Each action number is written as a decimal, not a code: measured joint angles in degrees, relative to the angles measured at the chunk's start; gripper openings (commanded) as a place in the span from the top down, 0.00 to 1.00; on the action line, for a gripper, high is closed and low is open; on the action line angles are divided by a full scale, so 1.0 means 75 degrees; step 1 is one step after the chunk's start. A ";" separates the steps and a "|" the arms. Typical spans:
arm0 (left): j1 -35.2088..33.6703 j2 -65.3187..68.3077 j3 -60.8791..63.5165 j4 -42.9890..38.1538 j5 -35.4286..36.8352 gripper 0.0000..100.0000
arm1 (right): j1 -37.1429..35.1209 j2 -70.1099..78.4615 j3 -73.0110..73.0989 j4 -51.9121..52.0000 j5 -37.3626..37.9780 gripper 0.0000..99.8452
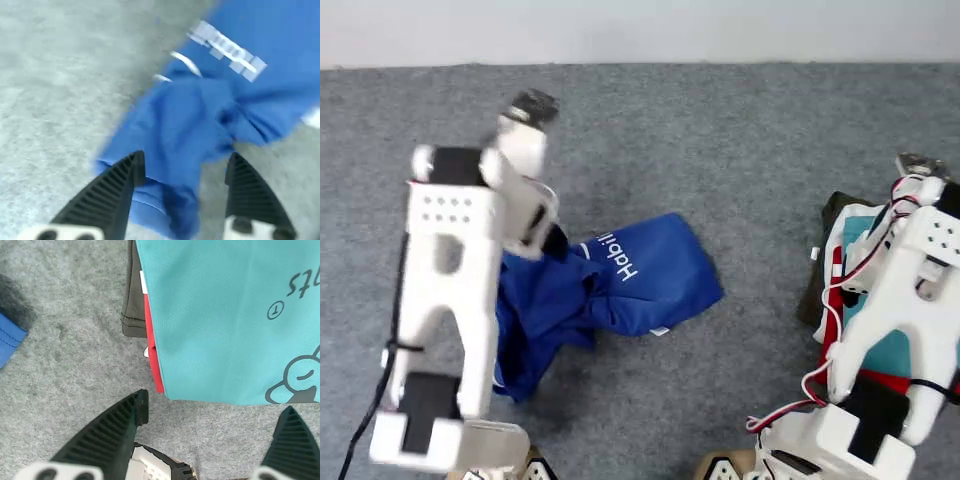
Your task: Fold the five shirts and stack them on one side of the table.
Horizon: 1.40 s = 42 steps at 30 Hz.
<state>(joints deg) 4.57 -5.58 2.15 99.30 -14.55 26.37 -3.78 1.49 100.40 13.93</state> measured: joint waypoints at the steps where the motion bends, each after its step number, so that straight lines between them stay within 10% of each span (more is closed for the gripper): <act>1: 0.0223 -0.0293 0.0504 0.0000 0.0000 0.74 | 0.0000 0.0000 0.0000 0.0000 0.0000 0.61; 12: -0.0293 -0.1289 0.4442 -0.1489 -0.0821 0.77 | 0.0000 0.0000 0.0000 0.0000 0.0000 0.61; 27: -0.0481 0.0469 0.4771 -0.3200 -0.0879 0.82 | 0.0000 0.0000 0.0012 0.0000 0.0000 0.61; 42: -0.0445 0.0774 0.4454 -0.2590 -0.0961 0.87 | 0.0000 0.0000 0.0715 -0.0094 0.0000 0.61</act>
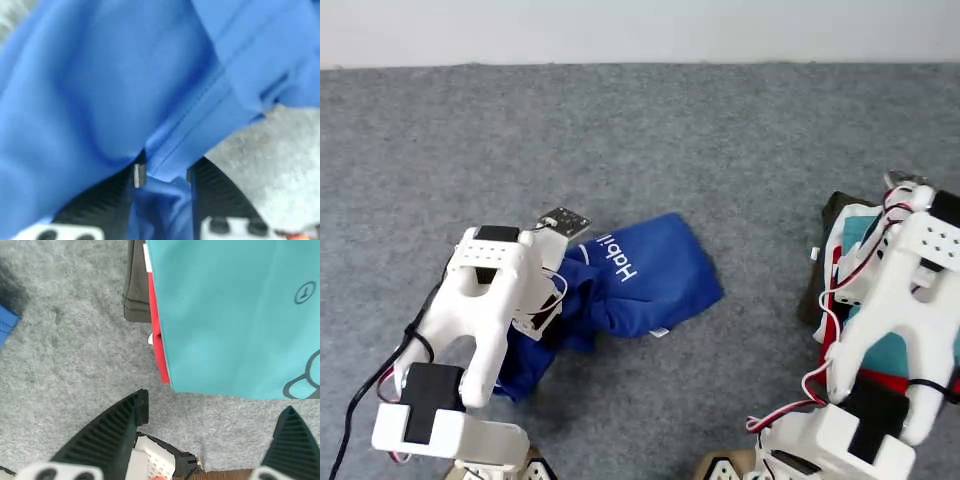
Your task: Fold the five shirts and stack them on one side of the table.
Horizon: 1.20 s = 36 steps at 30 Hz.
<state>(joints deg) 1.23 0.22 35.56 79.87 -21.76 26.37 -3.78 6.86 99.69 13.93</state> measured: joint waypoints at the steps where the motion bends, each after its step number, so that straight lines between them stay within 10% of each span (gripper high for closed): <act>1: 0.0000 -0.0012 -0.0117 0.0164 -0.0082 0.87 | 0.0000 0.0000 0.0000 0.0000 0.0000 0.61; 24: 0.0012 0.1102 -0.0715 -0.0316 -0.0199 0.99 | 0.0000 0.0000 0.0023 0.0000 0.0000 0.61; 36: -0.0035 0.1196 -0.3657 0.2473 -0.0199 0.99 | 0.0000 0.0000 0.0023 0.0000 0.0000 0.61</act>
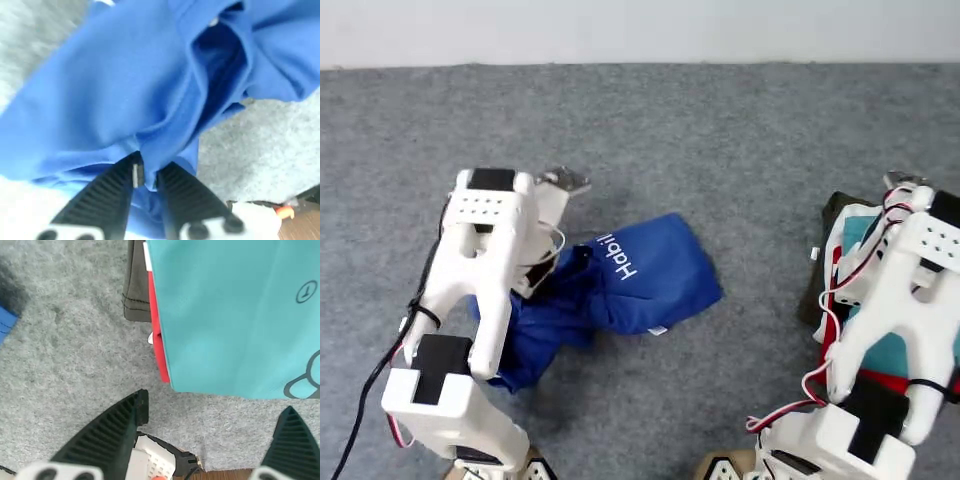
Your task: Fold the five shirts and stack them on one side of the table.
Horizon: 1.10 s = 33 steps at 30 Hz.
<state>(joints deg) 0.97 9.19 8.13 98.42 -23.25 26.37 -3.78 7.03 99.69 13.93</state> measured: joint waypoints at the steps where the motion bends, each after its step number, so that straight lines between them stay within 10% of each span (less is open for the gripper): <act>1: 0.0000 -0.0094 -0.0094 0.0035 0.0000 0.99 | 0.0000 0.0000 0.0000 0.0000 0.0000 0.61; 33: -0.0645 -0.8240 -0.0223 0.0188 -0.0023 0.99 | -0.4864 0.0000 0.1922 -0.2930 0.0000 0.61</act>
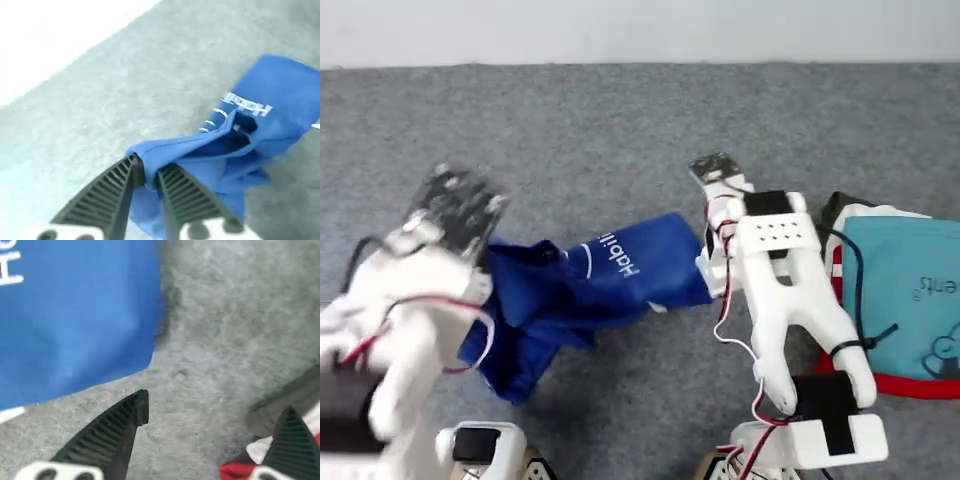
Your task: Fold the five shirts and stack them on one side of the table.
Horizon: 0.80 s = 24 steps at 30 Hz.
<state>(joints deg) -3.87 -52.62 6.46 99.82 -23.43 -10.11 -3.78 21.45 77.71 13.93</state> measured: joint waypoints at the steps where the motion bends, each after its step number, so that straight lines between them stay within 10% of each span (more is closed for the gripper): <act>1: -0.0246 -0.0141 0.0000 0.0000 -0.0012 0.99 | -0.0012 0.0000 0.0047 -0.0012 0.0000 0.61; 24: -0.1500 -0.2274 0.2696 -0.0211 -0.0012 0.99 | -0.3188 0.1700 -0.0082 -0.0399 0.0059 0.82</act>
<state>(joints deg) -15.12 -69.67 26.68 98.24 -23.52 -34.02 8.97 20.84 74.73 14.37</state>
